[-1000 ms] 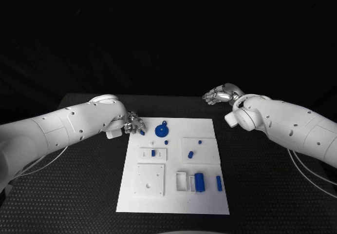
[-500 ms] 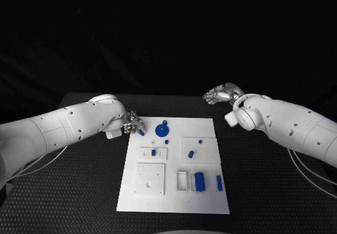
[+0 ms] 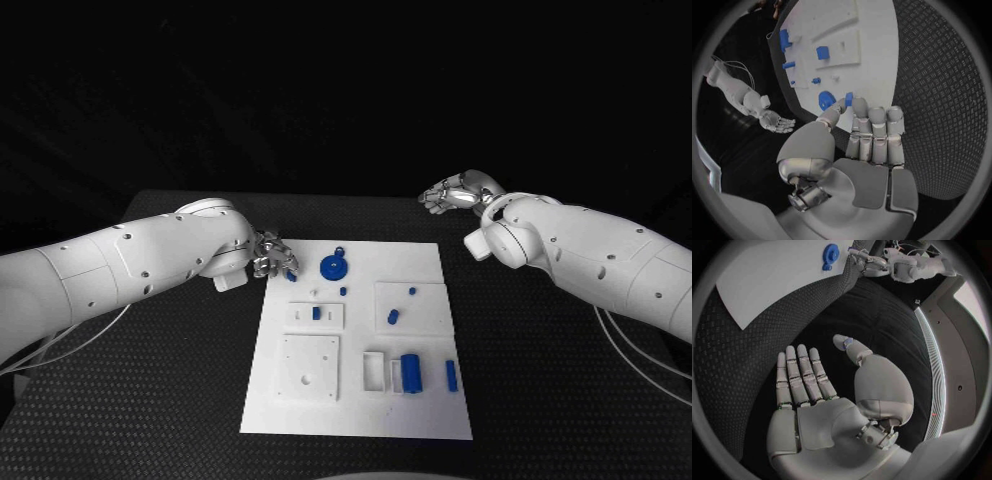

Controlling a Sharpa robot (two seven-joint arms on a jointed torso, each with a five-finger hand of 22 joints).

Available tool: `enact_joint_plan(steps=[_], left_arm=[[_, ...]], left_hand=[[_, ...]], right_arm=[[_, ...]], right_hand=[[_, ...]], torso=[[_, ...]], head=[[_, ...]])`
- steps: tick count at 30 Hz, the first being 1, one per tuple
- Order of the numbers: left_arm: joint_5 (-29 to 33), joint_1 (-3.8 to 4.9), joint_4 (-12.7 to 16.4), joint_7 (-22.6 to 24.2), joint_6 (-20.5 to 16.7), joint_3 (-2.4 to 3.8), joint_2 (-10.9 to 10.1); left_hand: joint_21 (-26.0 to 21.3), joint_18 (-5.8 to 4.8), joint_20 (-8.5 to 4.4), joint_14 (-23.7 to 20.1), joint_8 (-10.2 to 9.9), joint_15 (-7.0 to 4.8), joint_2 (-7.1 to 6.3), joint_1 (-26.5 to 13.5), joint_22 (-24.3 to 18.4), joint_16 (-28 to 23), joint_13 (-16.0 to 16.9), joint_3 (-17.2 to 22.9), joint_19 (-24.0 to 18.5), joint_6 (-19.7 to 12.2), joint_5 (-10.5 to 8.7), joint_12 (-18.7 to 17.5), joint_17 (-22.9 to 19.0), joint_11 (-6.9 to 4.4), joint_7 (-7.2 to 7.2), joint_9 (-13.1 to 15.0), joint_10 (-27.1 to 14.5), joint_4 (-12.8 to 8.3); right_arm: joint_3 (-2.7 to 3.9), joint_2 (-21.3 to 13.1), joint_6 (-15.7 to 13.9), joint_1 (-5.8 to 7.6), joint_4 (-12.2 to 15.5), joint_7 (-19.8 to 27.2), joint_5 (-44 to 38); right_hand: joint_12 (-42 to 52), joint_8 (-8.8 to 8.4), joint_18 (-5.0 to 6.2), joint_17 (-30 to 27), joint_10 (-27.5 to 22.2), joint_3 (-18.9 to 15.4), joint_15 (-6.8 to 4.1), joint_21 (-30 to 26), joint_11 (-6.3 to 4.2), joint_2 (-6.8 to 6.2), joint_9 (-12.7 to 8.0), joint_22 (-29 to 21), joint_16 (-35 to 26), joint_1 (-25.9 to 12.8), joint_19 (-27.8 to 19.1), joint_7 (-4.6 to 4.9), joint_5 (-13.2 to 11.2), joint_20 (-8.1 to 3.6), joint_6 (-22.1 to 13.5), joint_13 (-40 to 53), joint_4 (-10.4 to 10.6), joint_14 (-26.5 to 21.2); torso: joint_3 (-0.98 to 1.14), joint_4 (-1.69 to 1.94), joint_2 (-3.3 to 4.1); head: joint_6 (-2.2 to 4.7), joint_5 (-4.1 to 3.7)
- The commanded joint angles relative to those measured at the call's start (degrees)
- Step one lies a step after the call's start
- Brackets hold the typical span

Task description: Assemble the parts on the task board

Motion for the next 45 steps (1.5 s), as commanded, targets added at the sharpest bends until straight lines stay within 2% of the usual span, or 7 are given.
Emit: enact_joint_plan(steps=[1, 13, 16, 18, 25, 34, 45], left_arm=[[1.5, 0.1, 2.85, -0.18, -4.3, 0.03, -1.44], [0.22, 0.05, 13.22, -0.72, -7.31, -0.5, -6.65], [-2.36, 0.04, 14.99, -0.62, -8.24, -1.39, -7.36], [-4.38, 0.04, 15.89, -0.58, -8.45, -1.71, -7.63], [-5.38, 0.02, 17.9, -1.23, -8.07, -2.88, -8.27], [-6.36, -0.32, 18.5, -1.28, -7.34, -2.89, -8.75], [-6.75, -1.11, 18.46, -1.33, -7.09, -2.89, -8.58]], left_hand=[[0.26, 0.15, -5.55, 1.27, 2.63, -0.71, 1.2, 1.99, 0.18, 0.44, 0.1, -0.39, 0.35, 0.36, 0.4, 0.3, 0.06, -1.69, -0.25, 4.92, 2.12, 0.05], [0.47, 0.24, -5.72, 1.79, 2.62, -0.93, 0.95, 2.11, 0.33, 0.69, 0.21, -0.54, 0.8, 0.66, 0.49, 0.4, 0.1, -1.9, -0.41, 5.2, 2.63, 0.09], [0.49, 0.25, -5.74, 1.85, 2.62, -0.95, 0.89, 2.14, 0.35, 0.72, 0.22, -0.55, 0.86, 0.7, 0.51, 0.4, 0.1, -1.93, -0.44, 5.23, 2.7, 0.09], [0.5, 0.25, -5.76, 1.91, 2.61, -0.97, 0.85, 2.14, 0.35, 0.74, 0.23, -0.57, 0.9, 0.74, 0.51, 0.4, 0.1, -1.95, -0.45, 5.25, 2.75, 0.1], [0.54, 0.28, -5.81, 2.09, 2.59, -1.03, 0.76, 2.17, 0.38, 0.78, 0.24, -0.58, 1.04, 0.88, 0.51, 0.39, 0.08, -2.0, -0.51, 5.32, 2.94, 0.13], [0.55, 0.3, -5.84, 2.17, 2.53, -1.05, 0.71, 2.23, 0.39, 0.79, 0.23, -0.57, 1.12, 0.92, 0.52, 0.36, 0.06, -2.03, -0.53, 5.34, 3.03, 0.13], [0.59, 0.31, -5.87, 2.29, 2.47, -1.09, 0.68, 2.22, 0.42, 0.83, 0.25, -0.59, 1.22, 0.98, 0.52, 0.36, 0.06, -2.05, -0.54, 5.35, 3.17, 0.16]], right_arm=[[0.01, -0.21, 0.32, -0.01, 0.19, 0.71, 0.27], [0.0, -0.87, 0.28, -0.01, 0.83, 0.77, 0.42], [0.0, -1.02, 0.3, -0.01, 0.94, 0.74, 0.42], [0.0, -1.05, 0.34, -0.01, 0.95, 0.65, 0.42], [0.0, -1.06, 0.47, -0.01, 1.04, 0.65, 0.43], [0.0, -1.21, 0.59, -0.03, 1.43, 0.55, 0.92], [0.0, -1.12, 0.77, -0.05, 1.42, 0.47, 2.24]], right_hand=[[-0.13, 0.13, -0.89, -0.08, -0.04, -0.26, -0.06, -0.18, 0.13, 0.18, -0.1, 0.05, 0.25, -0.39, -0.31, 0.48, 0.19, 0.08, -0.35, -0.07, -0.01, -0.38], [-0.12, 0.14, -0.88, -0.11, -0.04, -0.28, -0.07, -0.21, 0.13, 0.16, -0.11, 0.09, 0.28, -0.38, -0.31, 0.47, 0.22, 0.08, -0.35, -0.07, -0.02, -0.39], [-0.12, 0.14, -0.87, -0.11, -0.04, -0.29, -0.07, -0.22, 0.13, 0.17, -0.11, 0.1, 0.29, -0.38, -0.31, 0.47, 0.22, 0.08, -0.35, -0.07, -0.02, -0.4], [-0.12, 0.14, -0.87, -0.12, -0.04, -0.29, -0.07, -0.23, 0.13, 0.17, -0.11, 0.1, 0.3, -0.37, -0.31, 0.47, 0.23, 0.08, -0.35, -0.07, -0.02, -0.4], [-0.11, 0.15, -0.86, -0.13, -0.05, -0.31, -0.07, -0.25, 0.13, 0.18, -0.12, 0.12, 0.32, -0.37, -0.31, 0.47, 0.23, 0.08, -0.35, -0.07, -0.02, -0.41], [-0.11, 0.16, -0.86, -0.16, -0.05, -0.33, -0.08, -0.27, 0.13, 0.19, -0.13, 0.14, 0.34, -0.37, -0.31, 0.47, 0.24, 0.09, -0.36, -0.07, -0.01, -0.43], [-0.1, 0.17, -0.85, -0.18, -0.06, -0.35, -0.08, -0.31, 0.13, 0.23, -0.14, 0.17, 0.36, -0.38, -0.32, 0.47, 0.24, 0.1, -0.36, -0.07, 0.0, -0.45]], torso=[[-0.01, 0.02, -0.02], [-0.1, -0.03, 0.08], [-0.12, -0.03, 0.08], [-0.12, 0.01, 0.07], [-0.07, -0.09, 0.08], [-0.01, -0.06, 0.06], [-0.07, -0.1, 0.08]], head=[[-0.01, 0.12], [-0.24, 0.26], [-0.37, 0.37], [-0.43, 0.34], [-0.86, 0.58], [-0.91, 1.08], [-1.2, 0.95]])
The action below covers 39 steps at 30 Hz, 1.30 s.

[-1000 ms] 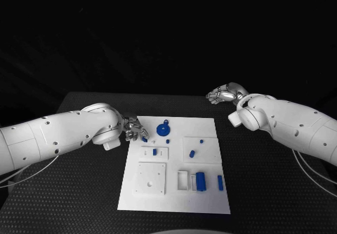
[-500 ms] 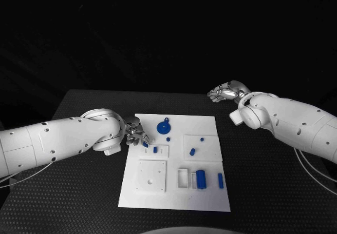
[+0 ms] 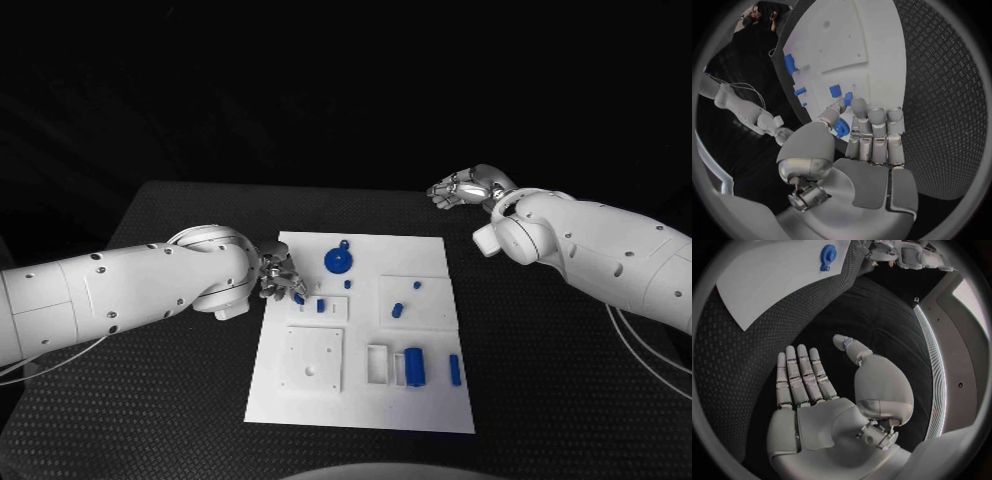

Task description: Assemble the parts on the task board

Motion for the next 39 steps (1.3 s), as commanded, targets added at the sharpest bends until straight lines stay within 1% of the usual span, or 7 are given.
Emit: enact_joint_plan(steps=[1, 9, 15, 39], left_arm=[[-0.79, -0.16, 0.07, 0.05, 0.16, 0.02, 0.12], [-0.51, -0.69, -0.6, 0.1, 0.17, 0.02, 0.37], [-0.61, -0.9, -0.65, 0.12, 0.31, 0.02, 0.51], [-1.21, -1.07, -0.51, -0.18, 2.71, 0.02, 0.54]], left_hand=[[0.37, 0.28, -5.55, 0.99, 2.46, -0.95, 1.12, 1.78, 0.45, 0.39, 0.1, 0.2, 0.49, 0.35, 0.19, 0.14, 0.03, -1.74, 0.09, 5.35, 2.03, 0.01], [0.38, 0.27, -5.56, 1.04, 2.43, -0.96, 1.11, 1.75, 0.46, 0.41, 0.1, 0.18, 0.53, 0.39, 0.2, 0.14, 0.03, -1.74, 0.08, 5.36, 2.08, 0.04], [0.38, 0.27, -5.57, 1.06, 2.41, -0.97, 1.13, 1.73, 0.47, 0.42, 0.11, 0.17, 0.56, 0.41, 0.22, 0.14, 0.03, -1.75, 0.08, 5.37, 2.11, 0.05], [0.43, 0.3, -5.63, 1.15, 2.29, -1.03, 1.13, 1.83, 0.52, 0.45, 0.14, 0.22, 0.66, 0.46, 0.28, 0.11, 0.02, -1.79, 0.05, 5.39, 2.2, -0.05]], right_arm=[[0.02, 0.0, 0.71, -0.02, -0.04, 0.46, 0.89], [0.02, 0.01, 0.71, -0.03, -0.09, 0.48, 0.86], [0.02, 0.02, 0.71, -0.03, -0.1, 0.5, 0.86], [0.02, -0.08, 0.88, -0.06, -0.11, 0.4, 0.86]], right_hand=[[-0.1, 0.17, -0.85, -0.06, -0.06, -0.35, -0.08, -0.31, 0.13, 0.23, -0.1, 0.07, 0.36, -0.38, -0.32, 0.47, 0.25, 0.1, -0.36, -0.08, 0.0, -0.46], [-0.1, 0.17, -0.84, -0.08, -0.06, -0.35, -0.08, -0.33, 0.13, 0.25, -0.1, 0.09, 0.38, -0.36, -0.32, 0.47, 0.26, 0.1, -0.36, -0.08, -0.01, -0.47], [-0.1, 0.18, -0.84, -0.08, -0.07, -0.36, -0.07, -0.34, 0.13, 0.25, -0.11, 0.1, 0.39, -0.35, -0.32, 0.47, 0.26, 0.1, -0.36, -0.08, -0.02, -0.47], [-0.09, 0.19, -0.82, -0.13, -0.08, -0.4, -0.05, -0.41, 0.13, 0.25, -0.13, 0.15, 0.45, -0.36, -0.32, 0.48, 0.29, 0.12, -0.38, -0.08, -0.01, -0.5]], torso=[[-0.05, -0.01, 0.01], [-0.03, 0.0, 0.03], [-0.03, 0.0, 0.02], [-0.04, 0.03, 0.01]], head=[[-0.1, -0.09], [-0.17, -0.14], [-0.21, -0.23], [-0.33, -0.3]])
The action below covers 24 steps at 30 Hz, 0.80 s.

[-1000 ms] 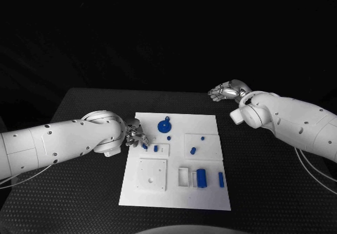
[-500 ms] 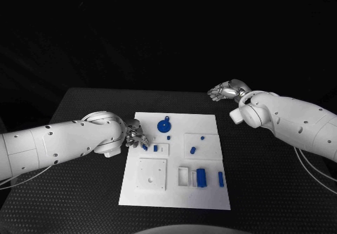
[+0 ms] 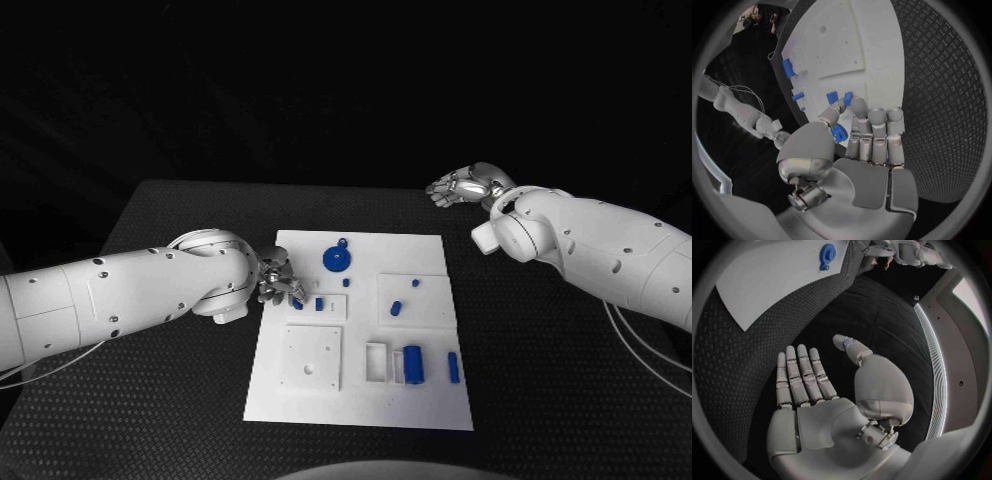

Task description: Assemble the parts on the task board

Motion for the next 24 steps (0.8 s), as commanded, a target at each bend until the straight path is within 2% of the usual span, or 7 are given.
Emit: enact_joint_plan(steps=[1, 6, 19, 24], left_arm=[[-0.59, -0.04, 0.19, -0.18, 1.62, 0.0, 0.11], [-0.66, -0.04, 0.1, -0.2, 1.6, 0.0, 0.23], [-0.55, -0.05, -0.41, -0.16, 1.11, 0.0, 0.68], [-0.05, -0.07, -0.53, 0.1, 0.85, 0.0, 0.86]], left_hand=[[0.21, 0.31, -5.74, 0.51, 0.3, -1.05, 1.13, 1.84, 0.5, 0.25, 0.06, 0.43, 0.37, 0.55, 0.15, 0.12, 0.03, -1.59, -0.02, 5.39, 2.0, 0.06], [0.22, 0.31, -5.75, 0.52, 0.27, -1.06, 1.18, 1.84, 0.51, 0.25, 0.06, 0.44, 0.38, 0.55, 0.16, 0.1, 0.03, -1.59, -0.02, 5.39, 2.01, 0.08], [0.25, 0.28, -5.77, 0.58, 0.02, -1.13, 1.1, 1.5, 0.55, 0.26, 0.1, 0.28, 0.5, 0.44, 0.09, 0.07, 0.01, -1.56, 0.05, 5.35, 2.07, 0.27], [0.15, 0.26, -5.88, 0.72, -0.37, -1.31, 0.44, -0.12, 0.54, 0.26, 0.2, -0.29, 0.71, 0.75, -1.1, -0.01, -0.05, -1.53, 0.03, 5.31, 2.27, 1.02]], right_arm=[[0.01, -0.03, 0.89, -0.03, 0.0, 0.37, 0.1], [0.01, -0.04, 0.9, -0.03, 0.02, 0.36, 0.08], [0.01, -0.08, 0.89, -0.03, 0.17, 0.38, 0.08], [0.01, -0.09, 0.87, -0.03, 0.14, 0.36, 0.08]], right_hand=[[-0.09, 0.19, -0.82, -0.08, -0.08, -0.4, -0.05, -0.2, 0.13, 0.25, -0.09, 0.05, 0.22, -0.36, -0.32, 0.48, 0.29, 0.12, -0.39, -0.09, -0.01, -0.5], [-0.09, 0.19, -0.82, -0.09, -0.09, -0.4, -0.05, -0.22, 0.13, 0.27, -0.1, 0.06, 0.23, -0.35, -0.33, 0.48, 0.3, 0.12, -0.39, -0.09, -0.01, -0.52], [-0.08, 0.2, -0.82, -0.13, -0.1, -0.43, -0.05, -0.27, 0.14, 0.26, -0.11, 0.08, 0.24, -0.36, -0.34, 0.48, 0.3, 0.14, -0.4, -0.09, 0.0, -0.56], [-0.08, 0.2, -0.82, -0.14, -0.11, -0.44, -0.05, -0.28, 0.14, 0.25, -0.11, 0.09, 0.25, -0.37, -0.35, 0.49, 0.31, 0.14, -0.41, -0.09, 0.0, -0.57]], torso=[[-0.02, 0.03, 0.01], [-0.05, 0.05, 0.01], [-0.03, 0.01, 0.01], [0.02, -0.01, 0.05]], head=[[0.0, 0.01], [0.21, -0.1], [0.11, -0.03], [0.07, -0.02]])
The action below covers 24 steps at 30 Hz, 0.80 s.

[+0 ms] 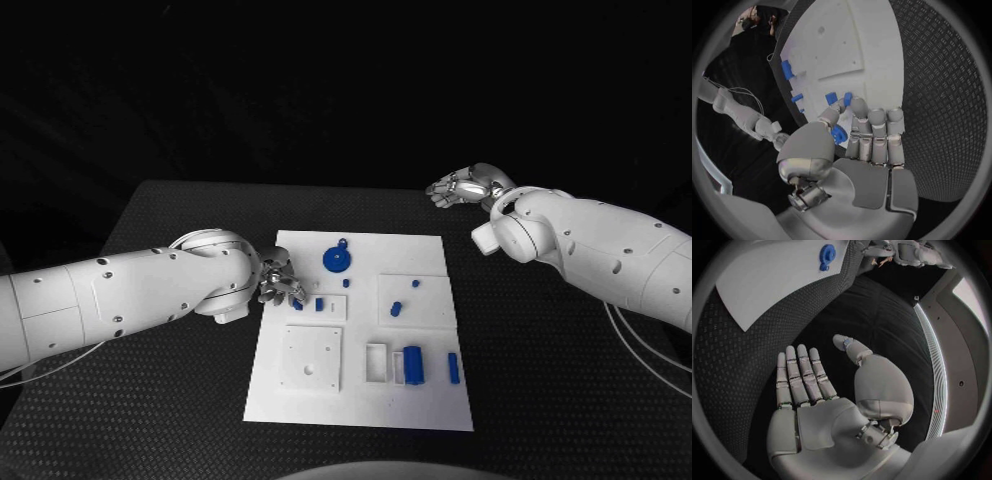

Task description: Assemble the parts on the task board

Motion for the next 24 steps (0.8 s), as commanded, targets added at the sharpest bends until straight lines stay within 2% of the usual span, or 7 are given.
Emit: enact_joint_plan(steps=[1, 3, 7, 24], left_arm=[[0.63, -0.05, 0.02, 0.33, 0.42, 0.0, 0.25], [0.63, -0.05, 0.0, 0.35, 0.53, 0.0, 0.33], [0.23, -0.06, -0.08, 0.35, 0.63, 0.0, 0.42], [-0.72, -0.09, -0.46, -0.08, 0.74, 0.0, 0.42]], left_hand=[[0.12, 0.27, -5.69, 0.78, -0.51, -1.13, 0.31, -0.28, 0.55, 0.27, 0.08, -0.2, 0.52, 0.46, -0.79, -0.01, -0.05, -1.65, -0.06, 5.28, 2.0, 0.69], [-0.01, 0.31, -5.79, 0.85, -0.78, -1.2, -0.63, -1.43, 0.51, 0.26, 0.12, -0.32, 0.63, 0.63, -2.01, -0.09, -0.09, -1.68, -0.1, 5.25, 2.13, 1.76], [-0.12, 0.38, -5.98, 1.03, -1.06, -1.34, -2.57, -3.11, 0.55, 0.37, 0.24, -0.36, 0.81, 1.03, -2.92, -0.13, -0.09, -1.75, -0.21, 5.3, 2.4, 3.47], [-0.12, 0.5, -6.23, 1.16, -1.19, -1.55, -5.41, -4.5, 0.71, 0.52, 0.48, -0.07, 1.06, 1.69, -3.86, -0.11, -0.06, -1.87, -0.43, 5.59, 2.64, 5.25]], right_arm=[[0.02, 0.0, 0.77, -0.02, 0.06, 0.41, 0.07], [0.02, 0.0, 0.77, -0.02, 0.07, 0.41, 0.07], [0.02, 0.02, 0.8, -0.02, 0.05, 0.42, 0.07], [0.02, -0.05, 0.72, -0.02, 0.12, 0.41, 0.07]], right_hand=[[-0.09, 0.2, -0.81, -0.09, -0.11, -0.44, 0.15, -0.29, 0.14, 0.24, -0.07, 0.1, 0.25, -0.37, -0.35, 0.49, 0.31, 0.14, -0.41, -0.09, 0.0, -0.36], [-0.09, 0.2, -0.81, -0.09, -0.11, -0.44, 0.15, -0.29, 0.14, 0.24, -0.07, 0.1, 0.26, -0.37, -0.35, 0.49, 0.31, 0.15, -0.41, -0.09, 0.0, -0.37], [-0.08, 0.2, -0.81, -0.1, -0.12, -0.45, 0.15, -0.31, 0.14, 0.24, -0.07, 0.11, 0.26, -0.38, -0.36, 0.49, 0.31, 0.15, -0.42, -0.09, 0.01, -0.38], [-0.08, 0.2, -0.8, -0.13, -0.13, -0.47, 0.16, -0.34, 0.15, 0.21, -0.09, 0.13, 0.29, -0.4, -0.36, 0.5, 0.33, 0.16, -0.43, -0.1, 0.03, -0.4]], torso=[[0.04, -0.05, 0.05], [0.06, -0.1, 0.01], [0.06, -0.06, 0.02], [-0.01, -0.06, -0.01]], head=[[-0.04, 0.01], [-0.08, 0.01], [-0.12, -0.06], [-0.18, -0.28]])
